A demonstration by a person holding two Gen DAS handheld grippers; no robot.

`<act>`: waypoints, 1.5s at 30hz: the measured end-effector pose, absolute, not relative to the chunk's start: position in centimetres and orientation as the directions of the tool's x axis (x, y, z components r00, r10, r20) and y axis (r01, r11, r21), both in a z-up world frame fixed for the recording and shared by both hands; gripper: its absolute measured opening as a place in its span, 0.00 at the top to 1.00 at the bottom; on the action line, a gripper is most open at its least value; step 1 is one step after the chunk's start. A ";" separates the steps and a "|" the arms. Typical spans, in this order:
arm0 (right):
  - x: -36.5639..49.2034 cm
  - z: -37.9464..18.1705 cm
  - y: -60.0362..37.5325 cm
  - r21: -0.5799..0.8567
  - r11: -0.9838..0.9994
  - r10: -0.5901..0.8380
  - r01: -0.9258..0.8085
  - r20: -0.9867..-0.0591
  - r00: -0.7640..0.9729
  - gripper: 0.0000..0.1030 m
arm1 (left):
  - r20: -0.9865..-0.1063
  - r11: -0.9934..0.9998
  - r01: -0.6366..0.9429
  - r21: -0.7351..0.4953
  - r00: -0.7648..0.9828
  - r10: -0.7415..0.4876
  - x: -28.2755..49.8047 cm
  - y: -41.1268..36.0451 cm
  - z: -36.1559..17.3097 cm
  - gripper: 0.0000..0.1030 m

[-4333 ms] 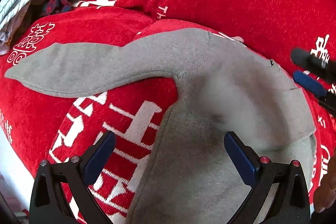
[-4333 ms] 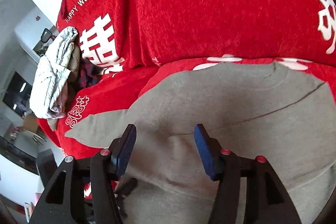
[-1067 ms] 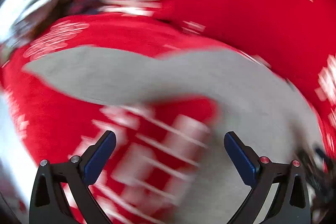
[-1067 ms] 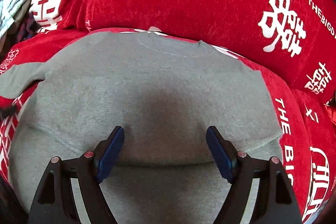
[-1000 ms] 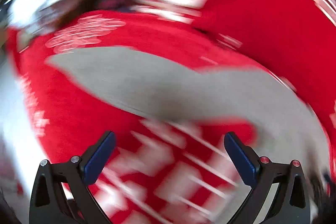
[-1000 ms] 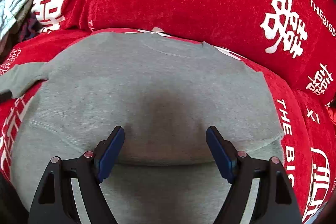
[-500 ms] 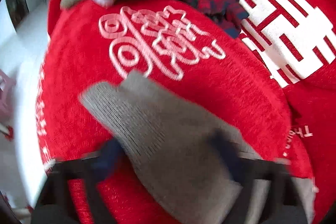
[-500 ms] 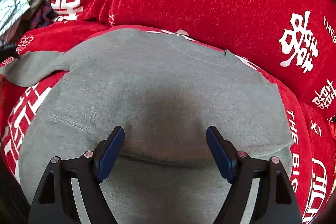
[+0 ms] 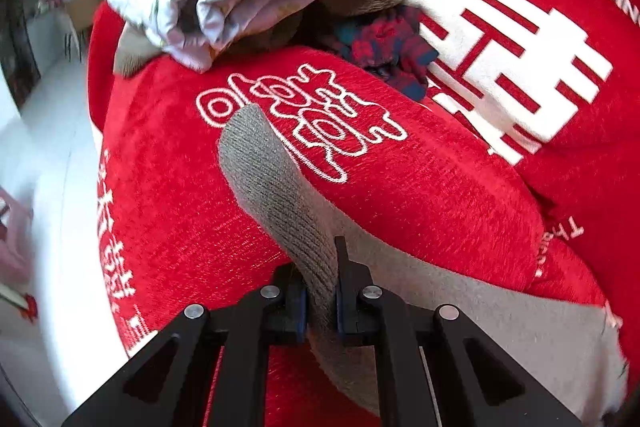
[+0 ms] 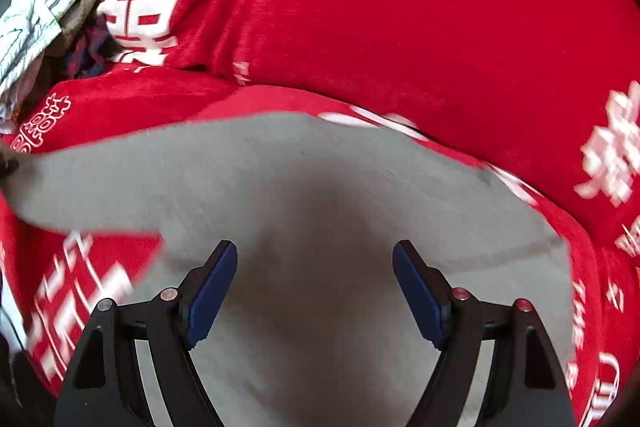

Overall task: Fold small clothes
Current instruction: 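Grasp the other sleeve cuff with the left gripper, then lift the sleeve with the left gripper and carry it across toward the right gripper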

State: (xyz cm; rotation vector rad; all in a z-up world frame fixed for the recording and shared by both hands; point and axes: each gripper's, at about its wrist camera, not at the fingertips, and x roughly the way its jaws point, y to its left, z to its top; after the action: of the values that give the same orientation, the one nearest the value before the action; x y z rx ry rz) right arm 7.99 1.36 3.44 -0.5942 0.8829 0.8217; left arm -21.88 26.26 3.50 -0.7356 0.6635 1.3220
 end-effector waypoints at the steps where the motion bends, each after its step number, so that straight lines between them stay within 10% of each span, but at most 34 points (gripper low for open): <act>1: 7.9 3.0 3.1 -0.137 0.545 0.358 -0.827 -0.854 0.377 0.20 | -0.785 0.099 -0.991 -0.088 0.130 0.605 -21.8 26.2 3.6 0.89; 9: 5.8 -2.4 12.5 -0.139 0.510 0.251 -0.849 -0.920 0.301 0.20 | -0.768 0.130 -0.985 -0.110 0.168 0.618 -21.2 26.6 6.2 0.89; 13: 4.2 -1.2 13.3 0.160 0.428 0.383 -0.889 -0.923 0.019 0.21 | -0.756 0.181 -0.976 -0.118 0.206 0.621 -19.8 26.9 9.1 0.89; 45: 14.6 3.8 -12.8 0.036 0.697 0.333 -0.716 -0.900 0.280 0.21 | -0.760 0.559 -0.824 0.093 0.304 0.575 3.1 9.6 15.1 0.89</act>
State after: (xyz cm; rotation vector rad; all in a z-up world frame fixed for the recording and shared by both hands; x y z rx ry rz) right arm 14.65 -12.83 3.75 -0.4179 1.0729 0.7317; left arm 3.09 9.56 15.07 -0.3429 0.8413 0.9502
